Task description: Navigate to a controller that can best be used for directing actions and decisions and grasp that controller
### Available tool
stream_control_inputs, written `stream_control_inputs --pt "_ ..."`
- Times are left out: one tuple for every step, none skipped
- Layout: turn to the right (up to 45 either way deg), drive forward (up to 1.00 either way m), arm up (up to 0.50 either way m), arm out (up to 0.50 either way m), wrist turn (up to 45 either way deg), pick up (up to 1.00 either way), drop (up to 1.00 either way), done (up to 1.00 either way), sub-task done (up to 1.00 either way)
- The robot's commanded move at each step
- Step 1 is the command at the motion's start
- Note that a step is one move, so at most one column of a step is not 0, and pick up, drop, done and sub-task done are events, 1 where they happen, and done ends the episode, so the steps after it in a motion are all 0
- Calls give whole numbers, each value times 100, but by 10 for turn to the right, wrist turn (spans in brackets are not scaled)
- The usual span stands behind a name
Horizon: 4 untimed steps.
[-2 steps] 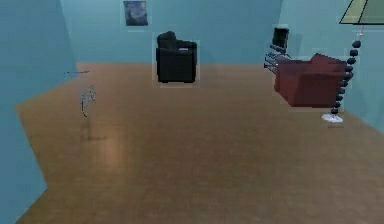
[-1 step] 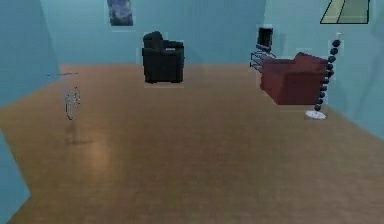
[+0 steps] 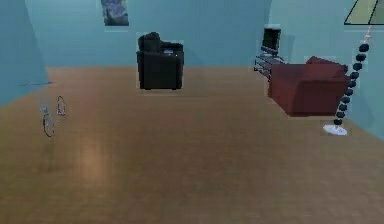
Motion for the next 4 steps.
stream_control_inputs --pt "120 0 0 0 0 0 0 0 0" --pt "0 100 0 0 0 0 0 0 0" --pt "0 100 0 0 0 0 0 0 0" --pt "0 100 0 0 0 0 0 0 0"
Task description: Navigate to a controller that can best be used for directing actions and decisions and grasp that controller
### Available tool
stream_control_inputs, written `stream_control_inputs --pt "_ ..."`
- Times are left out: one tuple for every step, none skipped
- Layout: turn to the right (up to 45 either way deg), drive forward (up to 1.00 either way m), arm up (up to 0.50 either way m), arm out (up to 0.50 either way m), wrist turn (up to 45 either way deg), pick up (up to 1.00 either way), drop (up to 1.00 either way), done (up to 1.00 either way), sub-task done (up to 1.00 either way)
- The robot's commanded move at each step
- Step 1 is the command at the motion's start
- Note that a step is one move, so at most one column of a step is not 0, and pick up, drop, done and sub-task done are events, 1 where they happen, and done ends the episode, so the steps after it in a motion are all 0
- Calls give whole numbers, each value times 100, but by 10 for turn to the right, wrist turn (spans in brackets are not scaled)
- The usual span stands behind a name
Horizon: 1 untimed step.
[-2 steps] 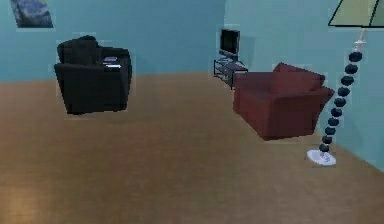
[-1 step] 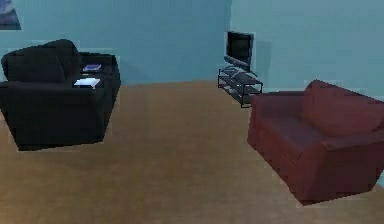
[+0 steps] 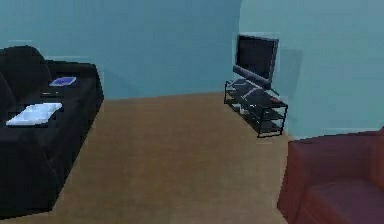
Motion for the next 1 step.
stream_control_inputs --pt "0 100 0 0 0 0 0 0 0"
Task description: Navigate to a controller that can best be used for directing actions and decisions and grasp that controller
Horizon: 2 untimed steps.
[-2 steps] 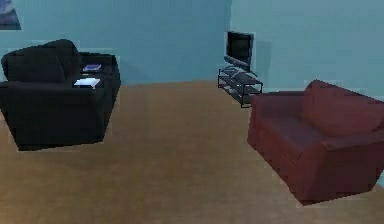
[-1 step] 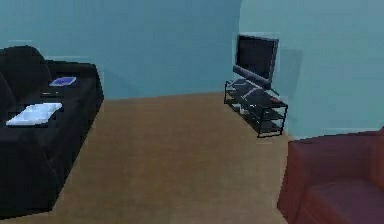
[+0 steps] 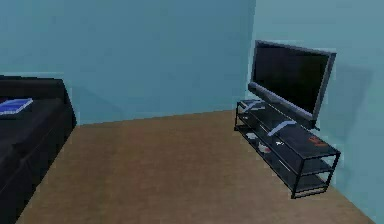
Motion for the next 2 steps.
stream_control_inputs --pt "60 0 0 0 0 0 0 0 0" --pt "0 30 0 0 0 0 0 0 0"
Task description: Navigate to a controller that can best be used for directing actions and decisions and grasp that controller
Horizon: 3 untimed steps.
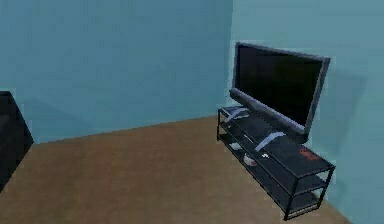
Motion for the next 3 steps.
stream_control_inputs --pt "330 0 0 0 0 0 0 0 0" --pt "0 60 0 0 0 0 0 0 0" --pt "-450 0 0 0 0 0 0 0 0"
